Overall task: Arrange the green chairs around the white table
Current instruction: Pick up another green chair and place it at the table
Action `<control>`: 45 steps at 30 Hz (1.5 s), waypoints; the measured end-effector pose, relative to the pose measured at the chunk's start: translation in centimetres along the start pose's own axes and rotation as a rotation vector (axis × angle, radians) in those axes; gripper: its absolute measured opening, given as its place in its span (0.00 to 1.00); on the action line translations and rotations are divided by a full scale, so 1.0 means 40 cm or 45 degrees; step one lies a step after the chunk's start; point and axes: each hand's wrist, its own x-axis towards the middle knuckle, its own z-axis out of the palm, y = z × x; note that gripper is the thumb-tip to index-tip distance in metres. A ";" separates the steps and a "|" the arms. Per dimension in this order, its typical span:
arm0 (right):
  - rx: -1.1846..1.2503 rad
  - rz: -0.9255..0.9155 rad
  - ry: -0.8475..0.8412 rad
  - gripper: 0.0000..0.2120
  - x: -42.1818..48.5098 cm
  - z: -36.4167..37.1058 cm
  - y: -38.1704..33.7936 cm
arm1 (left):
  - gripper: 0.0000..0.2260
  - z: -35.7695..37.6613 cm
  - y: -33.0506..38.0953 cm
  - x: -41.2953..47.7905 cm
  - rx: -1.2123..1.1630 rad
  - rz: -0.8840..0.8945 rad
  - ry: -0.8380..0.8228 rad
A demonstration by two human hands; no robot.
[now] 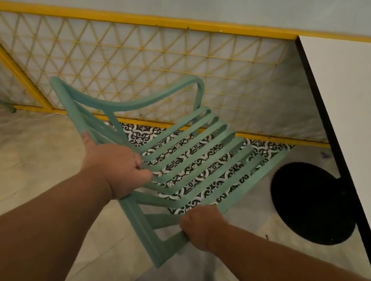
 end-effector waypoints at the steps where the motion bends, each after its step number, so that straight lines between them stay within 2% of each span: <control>1: 0.008 -0.018 0.018 0.10 0.000 0.004 0.004 | 0.23 0.004 0.001 0.001 -0.017 -0.003 0.013; 4: 0.087 -0.108 0.047 0.11 -0.008 -0.003 0.018 | 0.21 0.009 0.001 0.003 -0.083 -0.012 0.048; 6: 0.206 -0.128 0.035 0.15 -0.017 -0.007 0.026 | 0.21 0.008 0.006 0.004 -0.084 -0.020 0.037; 7: 0.351 -0.064 0.009 0.21 -0.021 -0.012 0.037 | 0.22 0.006 0.008 0.005 -0.069 -0.023 0.022; 9: 0.701 0.104 -0.044 0.39 -0.040 -0.015 0.062 | 0.21 0.001 0.016 -0.002 -0.061 -0.041 -0.039; 10: 0.801 0.143 -0.035 0.44 -0.049 -0.018 0.079 | 0.19 0.002 0.019 -0.005 -0.070 -0.054 -0.031; 12: 0.867 0.227 -0.015 0.47 -0.062 -0.020 0.120 | 0.19 0.023 0.020 -0.013 -0.108 -0.129 0.036; 14: 0.850 0.331 -0.036 0.58 -0.079 -0.018 0.167 | 0.27 0.035 0.037 -0.035 -0.242 -0.255 0.138; 15: 0.802 0.370 -0.051 0.64 -0.084 -0.016 0.190 | 0.29 0.038 0.059 -0.055 -0.331 -0.323 0.149; 17: 0.721 0.422 -0.078 0.69 -0.088 -0.012 0.231 | 0.32 0.049 0.124 -0.106 -0.385 -0.376 0.085; 19: 0.733 0.482 -0.081 0.68 -0.091 -0.014 0.261 | 0.30 0.059 0.191 -0.160 -0.298 -0.282 0.007; 22: 0.787 0.516 -0.077 0.57 -0.079 -0.026 0.287 | 0.30 0.065 0.226 -0.197 -0.177 -0.108 -0.113; 27: 0.642 0.472 -0.158 0.51 -0.040 -0.036 0.322 | 0.35 0.071 0.217 -0.182 0.009 0.058 -0.110; 31: 0.469 0.462 -0.294 0.42 -0.022 -0.045 0.346 | 0.31 0.064 0.218 -0.180 0.011 0.079 -0.147; 33: 0.362 0.463 -0.332 0.40 -0.013 -0.034 0.361 | 0.28 0.061 0.220 -0.180 -0.019 0.052 -0.144; 39: 0.335 0.491 -0.168 0.33 -0.003 0.011 0.377 | 0.22 0.067 0.212 -0.173 -0.156 -0.003 -0.035; 45: 0.325 0.513 -0.188 0.32 -0.002 0.008 0.369 | 0.21 0.060 0.209 -0.166 -0.131 0.004 -0.092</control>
